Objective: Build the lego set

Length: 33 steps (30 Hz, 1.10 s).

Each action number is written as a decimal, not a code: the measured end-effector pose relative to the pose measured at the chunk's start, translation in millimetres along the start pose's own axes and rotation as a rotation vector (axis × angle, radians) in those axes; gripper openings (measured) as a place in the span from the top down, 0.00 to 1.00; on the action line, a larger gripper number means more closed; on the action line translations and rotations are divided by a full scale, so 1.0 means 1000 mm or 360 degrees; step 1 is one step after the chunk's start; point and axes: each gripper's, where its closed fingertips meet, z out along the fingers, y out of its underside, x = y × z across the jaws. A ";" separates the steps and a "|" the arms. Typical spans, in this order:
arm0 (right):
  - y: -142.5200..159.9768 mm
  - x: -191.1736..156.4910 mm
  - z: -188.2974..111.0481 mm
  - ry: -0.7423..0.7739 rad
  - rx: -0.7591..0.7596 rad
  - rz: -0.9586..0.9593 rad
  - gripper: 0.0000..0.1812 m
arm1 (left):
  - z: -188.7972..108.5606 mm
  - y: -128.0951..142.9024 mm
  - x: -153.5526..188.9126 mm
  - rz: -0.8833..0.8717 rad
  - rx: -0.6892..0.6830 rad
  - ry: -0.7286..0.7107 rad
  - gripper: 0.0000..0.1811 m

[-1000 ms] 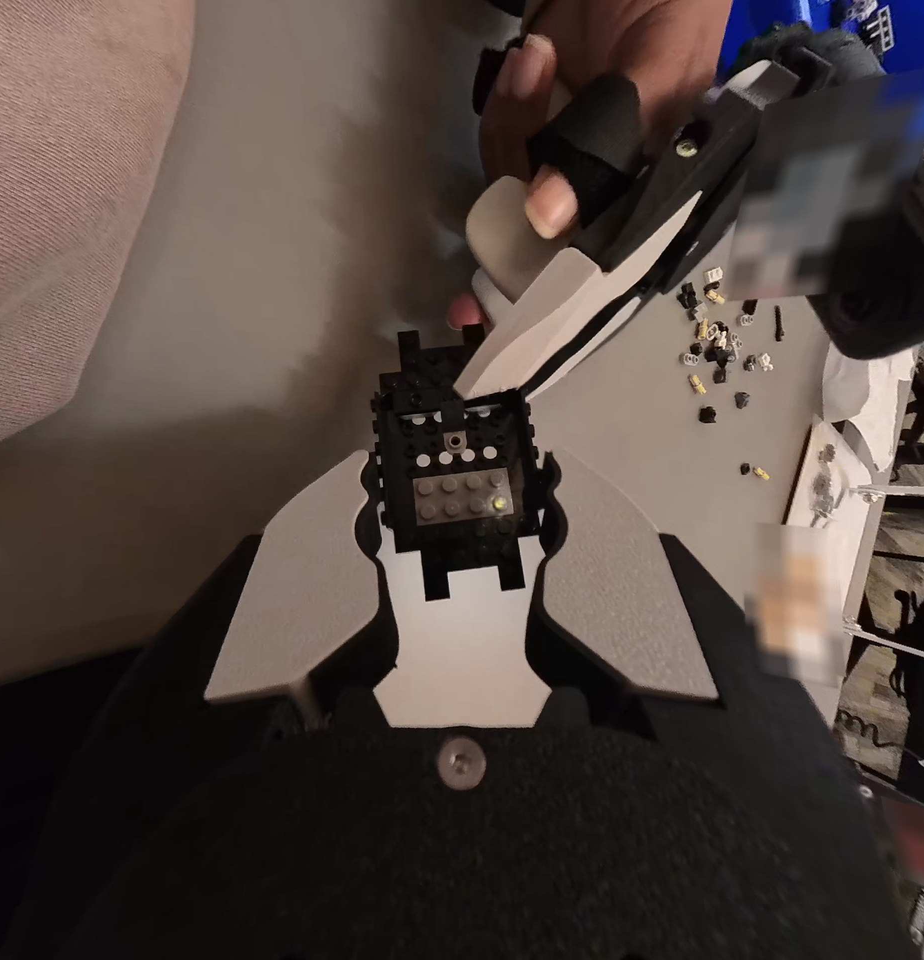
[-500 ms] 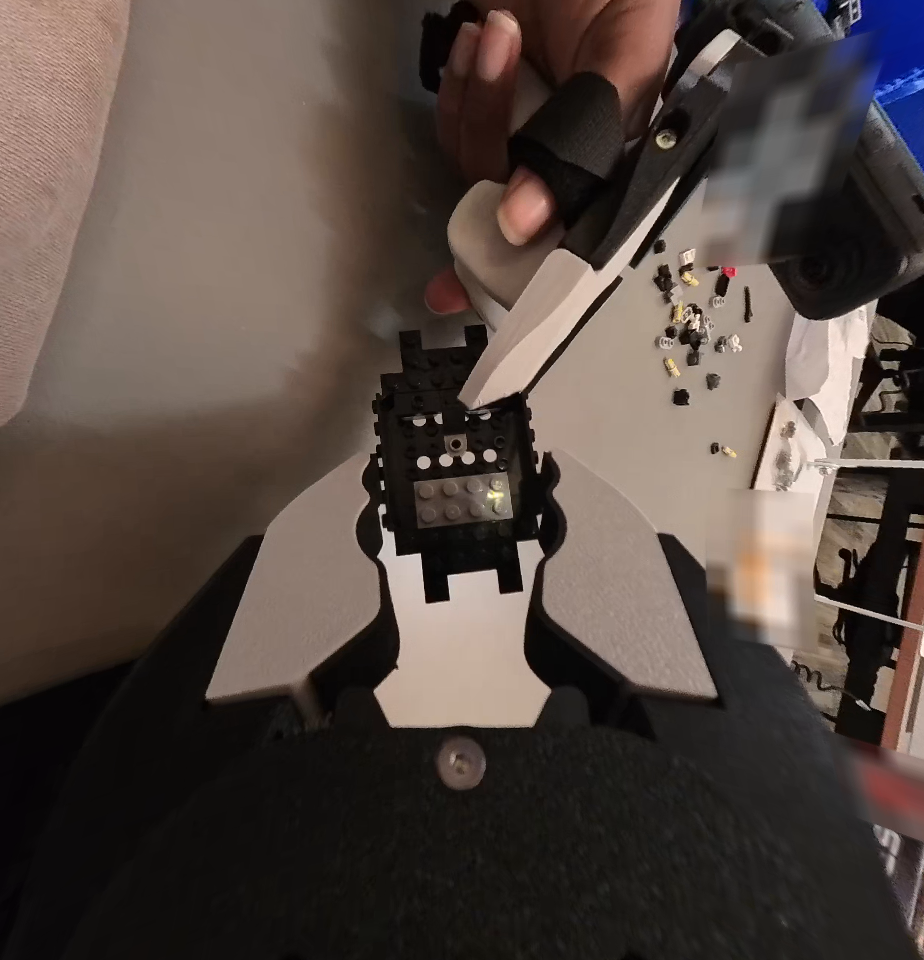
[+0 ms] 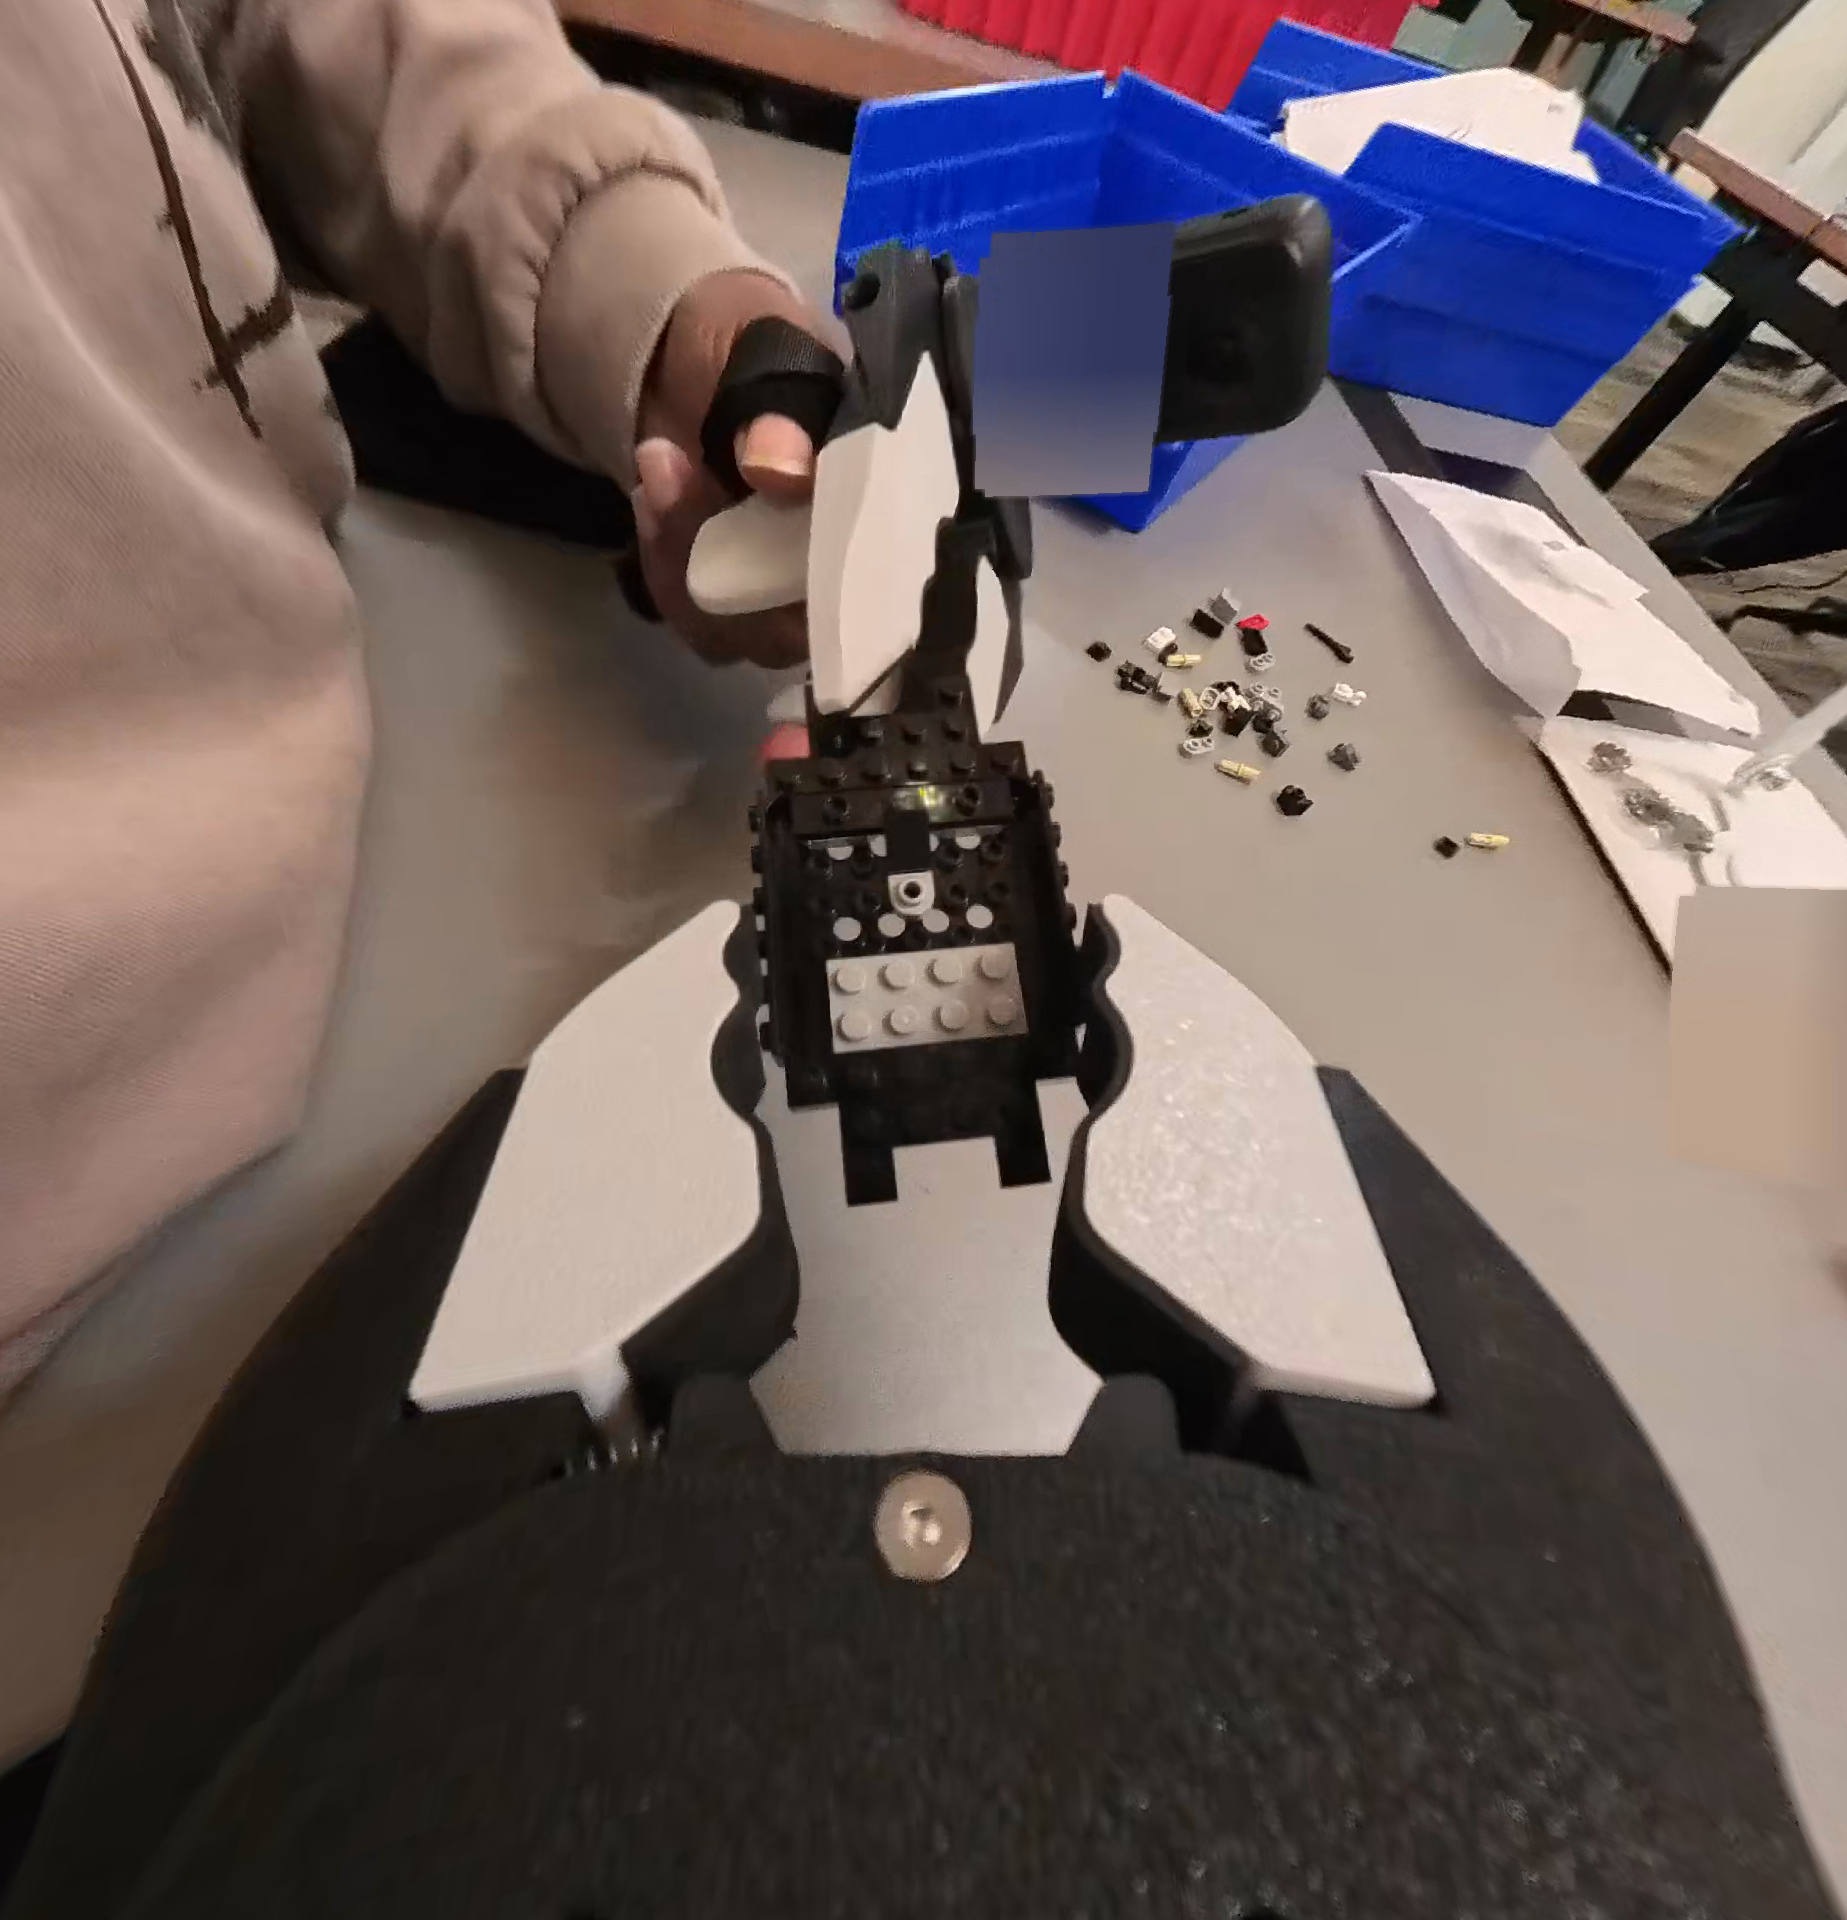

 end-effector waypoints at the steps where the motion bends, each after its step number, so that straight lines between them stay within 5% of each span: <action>1: -0.001 0.000 -0.001 -0.0020 0.0022 0.0039 0.67 | 0.001 -0.002 0.002 -0.0009 0.0016 0.0020 0.92; 12: -0.020 0.008 -0.006 0.0007 0.0071 0.0130 0.67 | -0.003 -0.017 0.015 -0.0183 0.0154 0.0223 0.94; 22: -0.022 0.021 -0.012 -0.0100 0.0159 0.0490 0.62 | -0.005 -0.010 0.007 0.0079 0.0109 0.0199 0.94; 33: -0.014 -0.006 0.010 -0.0637 -0.0028 0.0643 0.86 | 0.007 0.013 0.003 0.0471 -0.0153 -0.0036 0.94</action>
